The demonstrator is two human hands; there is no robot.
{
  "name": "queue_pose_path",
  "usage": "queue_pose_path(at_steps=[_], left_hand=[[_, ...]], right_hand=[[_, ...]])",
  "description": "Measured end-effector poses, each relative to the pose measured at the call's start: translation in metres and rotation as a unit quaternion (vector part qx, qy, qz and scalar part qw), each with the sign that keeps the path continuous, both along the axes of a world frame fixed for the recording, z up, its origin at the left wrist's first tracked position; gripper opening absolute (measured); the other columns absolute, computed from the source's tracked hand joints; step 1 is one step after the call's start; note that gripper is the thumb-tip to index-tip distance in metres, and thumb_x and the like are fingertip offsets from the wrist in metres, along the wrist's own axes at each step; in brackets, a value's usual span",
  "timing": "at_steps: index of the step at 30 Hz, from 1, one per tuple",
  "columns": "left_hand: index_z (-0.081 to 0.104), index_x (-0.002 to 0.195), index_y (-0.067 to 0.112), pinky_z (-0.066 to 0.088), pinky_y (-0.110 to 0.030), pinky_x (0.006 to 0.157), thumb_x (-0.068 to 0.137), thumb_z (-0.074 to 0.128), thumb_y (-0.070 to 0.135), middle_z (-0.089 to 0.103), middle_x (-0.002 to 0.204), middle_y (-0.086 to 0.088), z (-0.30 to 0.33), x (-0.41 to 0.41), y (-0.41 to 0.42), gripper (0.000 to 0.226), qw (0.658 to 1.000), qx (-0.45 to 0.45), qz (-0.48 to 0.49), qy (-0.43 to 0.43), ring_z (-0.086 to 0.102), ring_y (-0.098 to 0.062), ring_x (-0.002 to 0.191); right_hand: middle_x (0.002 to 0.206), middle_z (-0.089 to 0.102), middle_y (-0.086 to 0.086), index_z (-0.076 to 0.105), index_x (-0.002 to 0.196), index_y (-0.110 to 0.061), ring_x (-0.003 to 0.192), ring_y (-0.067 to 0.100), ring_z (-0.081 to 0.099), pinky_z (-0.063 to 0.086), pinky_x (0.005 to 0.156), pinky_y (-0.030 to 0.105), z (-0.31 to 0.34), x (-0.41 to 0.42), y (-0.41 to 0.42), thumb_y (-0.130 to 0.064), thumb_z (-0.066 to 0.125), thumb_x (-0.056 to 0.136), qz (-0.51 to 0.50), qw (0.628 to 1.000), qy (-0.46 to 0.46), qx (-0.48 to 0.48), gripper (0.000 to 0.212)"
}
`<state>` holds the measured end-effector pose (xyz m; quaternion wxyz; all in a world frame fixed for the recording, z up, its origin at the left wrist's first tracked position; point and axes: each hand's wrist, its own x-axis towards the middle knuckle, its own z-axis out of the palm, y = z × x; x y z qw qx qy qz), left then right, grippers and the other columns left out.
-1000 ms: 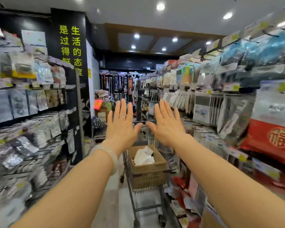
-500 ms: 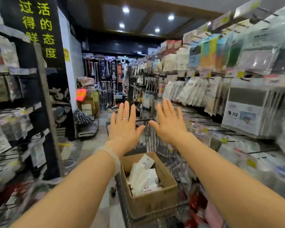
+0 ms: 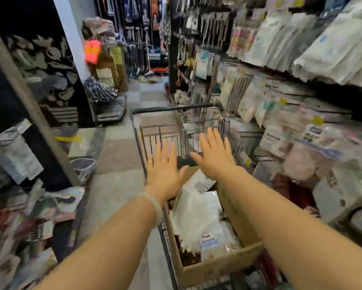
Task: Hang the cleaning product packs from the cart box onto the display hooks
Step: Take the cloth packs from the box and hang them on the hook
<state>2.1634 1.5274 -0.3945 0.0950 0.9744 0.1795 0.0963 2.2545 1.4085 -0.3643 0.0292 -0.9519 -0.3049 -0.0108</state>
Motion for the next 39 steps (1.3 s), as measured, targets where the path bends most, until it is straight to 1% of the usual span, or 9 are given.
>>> queue_pose_path(at_steps=[8,11,14,19,26,29,32,36,39], left_hand=[[-0.007,0.152,0.013,-0.006,-0.042,0.118,0.098,0.028,0.049,-0.017,0.160,-0.007,-0.161,0.073,0.042,0.073,0.979,-0.113,-0.071,0.152,-0.017,-0.023,0.147],[-0.011,0.151,0.015,-0.009,-0.039,0.117,0.099,0.030,0.046,-0.020,0.159,-0.006,-0.204,0.087,0.055,0.073,0.963,-0.163,-0.072,0.201,-0.020,-0.022,0.146],[-0.011,0.151,0.015,-0.006,-0.038,0.118,0.099,0.032,0.043,-0.019,0.159,-0.005,-0.231,0.100,0.069,0.073,0.951,-0.195,-0.067,0.230,-0.018,-0.022,0.146],[-0.004,0.152,0.010,-0.003,-0.030,0.118,0.102,0.030,0.032,-0.007,0.161,-0.008,-0.258,0.123,0.082,0.064,0.933,-0.256,-0.090,0.237,-0.008,-0.022,0.148],[0.023,0.148,0.009,0.020,-0.036,0.117,0.095,0.042,0.017,0.026,0.155,-0.011,-0.283,0.141,0.063,0.057,0.881,-0.396,-0.021,0.259,0.025,-0.026,0.142],[0.029,0.146,0.013,0.022,-0.038,0.117,0.093,0.040,0.013,0.026,0.155,-0.009,-0.290,0.143,0.059,0.055,0.882,-0.384,-0.007,0.274,0.026,-0.026,0.142],[0.028,0.145,0.012,0.026,-0.038,0.115,0.097,0.039,0.025,0.030,0.152,-0.009,-0.291,0.146,0.056,0.051,0.881,-0.384,0.001,0.277,0.029,-0.027,0.139],[0.010,0.151,0.006,0.011,-0.032,0.119,0.099,0.035,0.038,0.010,0.159,-0.016,-0.295,0.151,0.049,0.066,0.890,-0.342,-0.025,0.299,0.008,-0.027,0.147],[0.000,0.152,0.010,0.003,-0.035,0.120,0.099,0.033,0.044,-0.005,0.161,-0.013,-0.297,0.150,0.036,0.071,0.885,-0.342,-0.046,0.314,-0.006,-0.025,0.148]], right_hand=[[0.160,-0.009,0.012,-0.002,0.152,-0.013,0.148,0.028,-0.009,0.001,0.120,0.045,-0.162,0.073,0.058,-0.051,0.027,0.098,-0.039,0.987,0.143,-0.067,0.072],[0.159,0.010,0.014,0.008,0.151,-0.010,0.146,0.032,0.012,0.017,0.117,0.042,-0.206,0.092,0.073,-0.048,0.039,0.096,-0.076,0.973,0.206,-0.066,0.073],[0.148,0.037,0.013,0.022,0.146,-0.011,0.133,0.031,0.037,0.034,0.107,0.040,-0.245,0.106,0.080,-0.052,0.051,0.089,-0.133,0.954,0.267,-0.037,0.076],[0.139,0.044,0.010,0.024,0.143,-0.012,0.124,0.029,0.046,0.042,0.100,0.041,-0.286,0.119,0.087,-0.063,0.060,0.076,-0.224,0.913,0.339,-0.045,0.092],[0.127,0.055,0.009,0.048,0.123,-0.009,0.117,0.024,0.053,0.044,0.092,0.030,-0.297,0.122,0.074,-0.051,0.070,0.075,-0.262,0.871,0.405,-0.095,0.067],[0.125,0.052,0.008,0.044,0.123,-0.008,0.115,0.024,0.052,0.045,0.091,0.031,-0.301,0.114,0.059,-0.040,0.075,0.073,-0.306,0.847,0.435,-0.015,0.067],[0.109,0.054,0.003,0.047,0.114,-0.007,0.097,0.020,0.055,0.047,0.077,0.029,-0.298,0.109,0.033,-0.029,0.080,0.070,-0.344,0.807,0.468,0.107,0.059],[0.103,0.062,0.006,0.053,0.110,-0.010,0.082,0.019,0.064,0.050,0.057,0.025,-0.285,0.105,-0.017,-0.015,0.083,0.069,-0.430,0.715,0.482,0.270,0.051],[0.104,0.063,0.012,0.051,0.109,-0.007,0.083,0.029,0.065,0.053,0.064,0.038,-0.279,0.103,-0.048,-0.010,0.080,0.072,-0.483,0.665,0.446,0.354,0.047]])
